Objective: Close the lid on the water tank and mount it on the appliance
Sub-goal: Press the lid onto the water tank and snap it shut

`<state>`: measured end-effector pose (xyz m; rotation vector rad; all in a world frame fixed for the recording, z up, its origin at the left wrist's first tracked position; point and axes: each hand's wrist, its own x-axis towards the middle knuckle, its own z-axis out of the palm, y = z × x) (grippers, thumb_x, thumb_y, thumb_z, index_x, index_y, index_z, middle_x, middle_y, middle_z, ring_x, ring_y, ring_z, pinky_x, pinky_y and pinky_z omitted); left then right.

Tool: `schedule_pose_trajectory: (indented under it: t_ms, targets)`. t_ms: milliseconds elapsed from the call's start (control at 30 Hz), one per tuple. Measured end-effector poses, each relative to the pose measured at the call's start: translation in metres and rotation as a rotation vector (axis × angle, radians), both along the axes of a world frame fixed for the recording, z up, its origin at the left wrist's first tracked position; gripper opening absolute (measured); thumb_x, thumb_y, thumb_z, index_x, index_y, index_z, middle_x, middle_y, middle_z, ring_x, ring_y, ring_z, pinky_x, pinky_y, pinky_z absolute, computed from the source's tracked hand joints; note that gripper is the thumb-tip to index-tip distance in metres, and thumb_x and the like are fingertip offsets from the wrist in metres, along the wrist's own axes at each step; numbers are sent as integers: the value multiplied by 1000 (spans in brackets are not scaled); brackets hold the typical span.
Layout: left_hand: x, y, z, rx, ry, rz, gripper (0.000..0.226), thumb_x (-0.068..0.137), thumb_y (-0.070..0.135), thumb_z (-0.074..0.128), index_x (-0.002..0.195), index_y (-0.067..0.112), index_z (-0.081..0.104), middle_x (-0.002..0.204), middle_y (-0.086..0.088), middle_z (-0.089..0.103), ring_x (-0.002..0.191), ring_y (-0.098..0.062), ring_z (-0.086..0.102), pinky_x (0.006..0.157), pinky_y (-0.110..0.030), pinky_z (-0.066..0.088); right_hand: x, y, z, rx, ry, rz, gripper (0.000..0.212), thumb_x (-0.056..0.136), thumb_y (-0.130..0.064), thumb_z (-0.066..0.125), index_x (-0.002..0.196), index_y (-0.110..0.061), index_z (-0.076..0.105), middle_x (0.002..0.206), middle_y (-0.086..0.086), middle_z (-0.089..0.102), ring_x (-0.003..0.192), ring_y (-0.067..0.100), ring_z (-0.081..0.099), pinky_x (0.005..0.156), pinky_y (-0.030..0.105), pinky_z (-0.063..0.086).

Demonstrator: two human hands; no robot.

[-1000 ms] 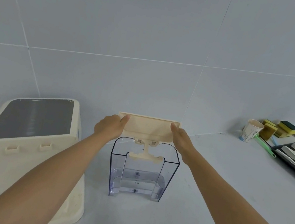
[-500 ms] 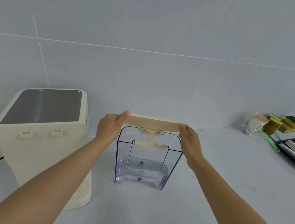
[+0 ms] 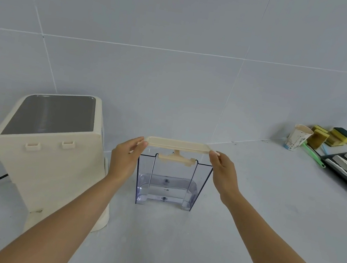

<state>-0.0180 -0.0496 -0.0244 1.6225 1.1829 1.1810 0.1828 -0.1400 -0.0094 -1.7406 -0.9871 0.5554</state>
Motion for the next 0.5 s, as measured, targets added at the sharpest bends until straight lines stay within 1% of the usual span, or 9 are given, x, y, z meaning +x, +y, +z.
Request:
schedule_pose_trajectory:
  t_ms: [33, 100, 167, 233, 300, 333, 433, 467, 500]
  targets:
    - [0, -2, -2, 4, -6, -2, 31, 87, 23, 52, 113, 7, 60, 116, -4, 62, 101, -11, 53, 84, -13, 37, 0, -2, -2, 1, -11, 1, 38, 92, -33, 38, 87, 2, 53, 70, 9, 42, 70, 18, 34, 62, 31, 27]
    - [0, -5, -5, 20, -4, 8, 29, 88, 23, 52, 112, 9, 61, 106, 3, 61, 96, -10, 52, 71, 2, 34, -1, -5, -5, 4, -34, 3, 37, 93, -33, 36, 77, -2, 48, 66, 6, 36, 64, 17, 30, 59, 31, 23]
    - [1, -7, -9, 33, 19, 25, 29, 89, 24, 49, 112, 11, 61, 101, 5, 60, 93, -10, 52, 64, 9, 29, -1, -7, -8, -1, -46, -3, 38, 93, -33, 35, 74, -1, 45, 66, 4, 34, 62, 17, 28, 57, 31, 21]
    - [2, -9, -13, 18, 30, 33, 31, 91, 25, 44, 114, 11, 59, 107, 0, 62, 96, -11, 51, 73, 4, 32, -1, -7, -11, -19, -63, -5, 43, 94, -33, 33, 81, 5, 51, 69, 8, 38, 63, 18, 31, 58, 31, 22]
    - [3, -11, -18, -6, 29, 50, 33, 92, 25, 41, 116, 9, 57, 115, -6, 63, 98, -13, 51, 85, -15, 36, -1, -8, -15, -41, -92, 0, 46, 95, -34, 32, 84, 6, 52, 67, 13, 38, 63, 19, 33, 59, 31, 24]
    - [3, -12, -20, -12, 30, 59, 33, 93, 25, 41, 116, 9, 57, 115, -8, 63, 97, -14, 51, 85, -21, 37, 0, -8, -17, -48, -101, 0, 47, 95, -34, 31, 88, 8, 53, 69, 20, 38, 65, 21, 36, 61, 31, 25]
    - [4, -13, -23, -15, 30, 69, 31, 93, 24, 39, 112, 10, 59, 107, -10, 64, 92, -19, 53, 80, -25, 36, 3, -9, -24, -54, -107, -3, 50, 95, -34, 31, 100, 11, 53, 82, 34, 49, 75, 45, 41, 66, 31, 27]
    - [4, -13, -24, -17, 33, 70, 31, 93, 24, 38, 112, 10, 59, 106, -9, 64, 93, -20, 54, 80, -26, 36, 4, -10, -25, -58, -108, 3, 51, 95, -34, 31, 102, 12, 52, 81, 32, 50, 75, 44, 42, 67, 31, 27]
    - [4, -13, -24, -21, 37, 70, 32, 94, 24, 38, 113, 10, 58, 107, -10, 64, 94, -20, 54, 81, -26, 36, 4, -9, -26, -66, -110, 13, 52, 95, -35, 30, 101, 12, 52, 78, 25, 48, 72, 36, 41, 68, 30, 27]
